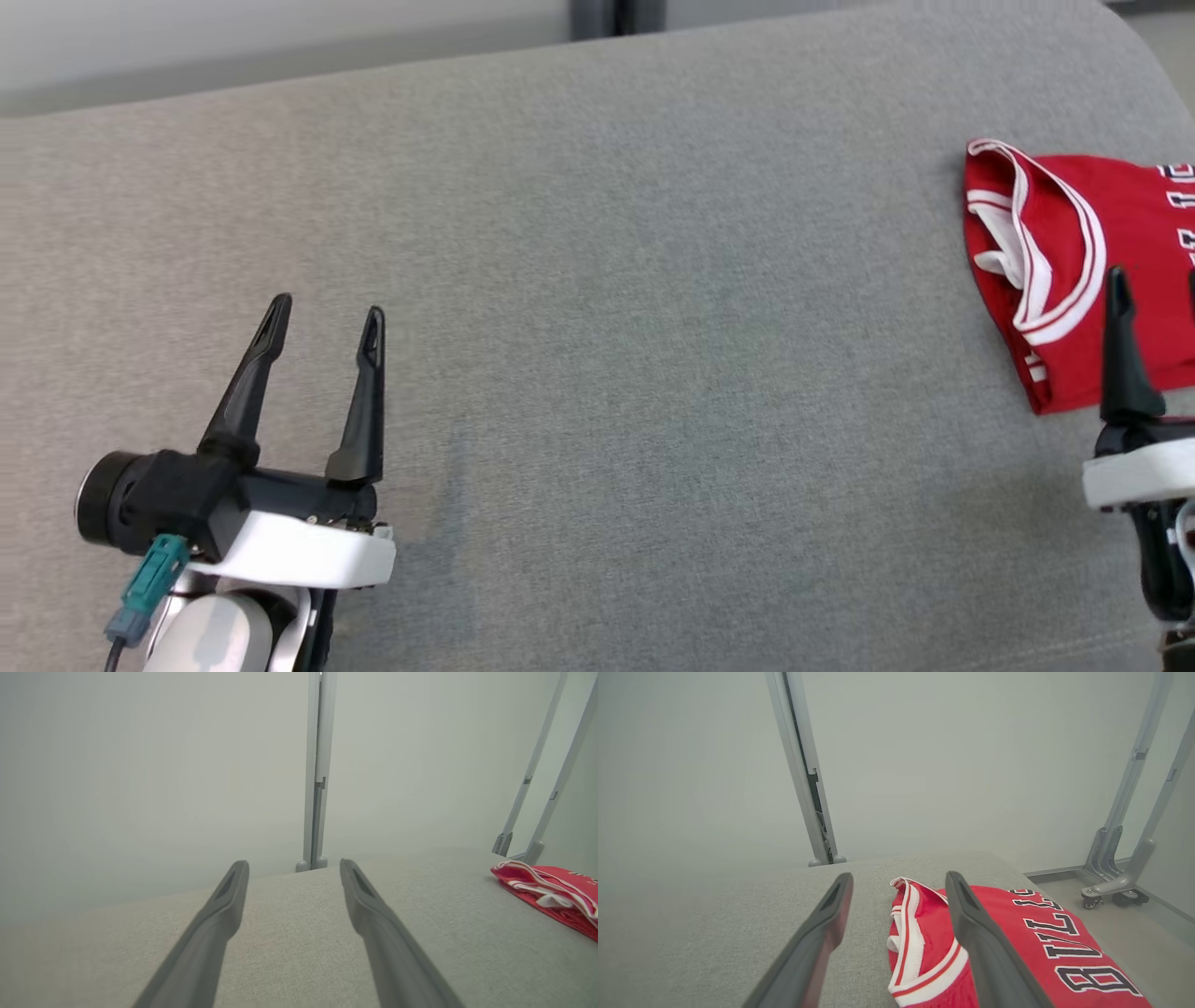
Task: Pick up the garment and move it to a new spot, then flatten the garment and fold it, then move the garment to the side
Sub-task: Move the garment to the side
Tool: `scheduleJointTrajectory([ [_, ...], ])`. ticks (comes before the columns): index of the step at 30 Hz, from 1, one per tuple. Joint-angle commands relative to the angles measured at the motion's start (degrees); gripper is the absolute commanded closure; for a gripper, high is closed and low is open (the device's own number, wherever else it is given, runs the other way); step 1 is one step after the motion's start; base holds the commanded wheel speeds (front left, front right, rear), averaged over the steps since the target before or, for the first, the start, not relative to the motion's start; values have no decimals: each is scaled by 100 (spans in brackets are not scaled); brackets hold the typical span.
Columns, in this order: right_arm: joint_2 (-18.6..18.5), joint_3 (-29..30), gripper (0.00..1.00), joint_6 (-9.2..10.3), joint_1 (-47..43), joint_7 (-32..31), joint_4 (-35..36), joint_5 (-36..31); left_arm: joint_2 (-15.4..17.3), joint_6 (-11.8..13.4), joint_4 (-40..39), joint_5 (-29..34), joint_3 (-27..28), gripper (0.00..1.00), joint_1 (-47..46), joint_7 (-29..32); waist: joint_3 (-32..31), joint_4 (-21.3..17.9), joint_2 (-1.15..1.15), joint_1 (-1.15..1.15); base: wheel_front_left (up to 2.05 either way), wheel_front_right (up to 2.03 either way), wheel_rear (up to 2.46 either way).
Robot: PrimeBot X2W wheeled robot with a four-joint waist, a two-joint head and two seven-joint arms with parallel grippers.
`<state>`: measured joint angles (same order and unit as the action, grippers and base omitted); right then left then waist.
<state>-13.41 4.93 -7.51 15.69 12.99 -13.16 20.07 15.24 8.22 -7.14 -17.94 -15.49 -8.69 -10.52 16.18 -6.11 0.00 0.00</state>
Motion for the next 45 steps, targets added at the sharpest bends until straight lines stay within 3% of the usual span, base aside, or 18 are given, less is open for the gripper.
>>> scheduleJointTrajectory([
  [1,17,-4,0,4,-119,-71,94,-75,7,53,25,-55,56,0,62,-27,-223,204,0,0,0,0,0],
  [10,357,-112,0,4,-773,-643,949,-324,127,211,74,-172,239,0,578,-37,-651,547,0,0,0,0,0],
  [19,599,-192,0,4,-1457,-1033,1543,-559,156,285,102,-321,257,0,1050,60,-1097,630,0,0,0,0,0],
  [31,736,-109,0,4,-2219,-1370,2021,-773,188,316,117,-413,138,0,1486,210,-1623,620,0,0,0,0,0],
  [45,863,-62,0,4,-2394,-1448,2246,-812,278,359,71,-457,117,0,1569,307,-1640,600,0,0,0,0,0],
])
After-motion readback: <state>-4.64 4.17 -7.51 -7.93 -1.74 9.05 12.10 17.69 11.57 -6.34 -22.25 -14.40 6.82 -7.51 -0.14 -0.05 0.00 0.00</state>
